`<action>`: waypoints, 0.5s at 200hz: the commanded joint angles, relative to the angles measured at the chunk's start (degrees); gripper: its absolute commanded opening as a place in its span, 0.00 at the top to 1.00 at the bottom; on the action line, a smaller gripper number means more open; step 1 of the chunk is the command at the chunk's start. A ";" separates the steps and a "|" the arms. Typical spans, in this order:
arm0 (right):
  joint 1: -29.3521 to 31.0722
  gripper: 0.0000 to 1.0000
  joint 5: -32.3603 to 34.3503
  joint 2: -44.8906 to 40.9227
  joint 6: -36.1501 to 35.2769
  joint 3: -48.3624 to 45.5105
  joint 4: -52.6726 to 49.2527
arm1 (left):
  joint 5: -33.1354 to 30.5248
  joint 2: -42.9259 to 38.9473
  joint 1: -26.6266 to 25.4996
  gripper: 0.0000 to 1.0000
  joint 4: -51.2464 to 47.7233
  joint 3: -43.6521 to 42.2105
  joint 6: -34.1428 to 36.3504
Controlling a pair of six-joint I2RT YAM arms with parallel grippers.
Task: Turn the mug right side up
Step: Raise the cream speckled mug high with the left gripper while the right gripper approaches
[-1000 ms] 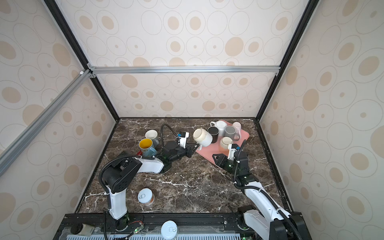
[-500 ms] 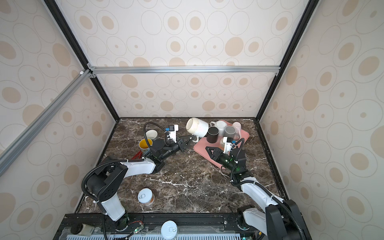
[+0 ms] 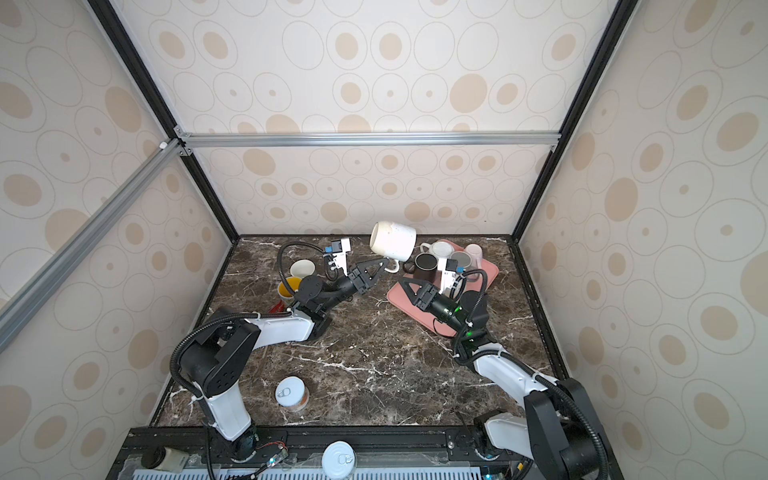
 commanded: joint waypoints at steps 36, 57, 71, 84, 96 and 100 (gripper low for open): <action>1.00 0.52 -2.40 4.58 3.12 6.25 8.88 | 3.62 -1.31 0.08 1.00 12.18 5.57 -5.35; 1.30 0.51 -1.99 6.31 4.89 6.24 12.19 | 3.87 -1.35 -0.04 1.00 14.37 5.56 -6.94; 1.39 0.51 -2.04 7.43 6.41 6.30 14.68 | 4.19 -1.62 -0.09 1.00 14.58 5.40 -7.39; 1.54 0.51 -2.26 8.45 7.83 6.71 16.57 | 4.27 -1.84 -0.16 1.00 14.25 5.09 -7.40; 1.50 0.51 -2.63 9.25 8.79 7.46 17.82 | 4.40 -1.77 -0.22 1.00 13.97 4.90 -7.77; 1.48 0.51 -2.65 9.50 9.01 7.69 18.07 | 4.39 -1.75 -0.29 1.00 14.05 4.80 -7.91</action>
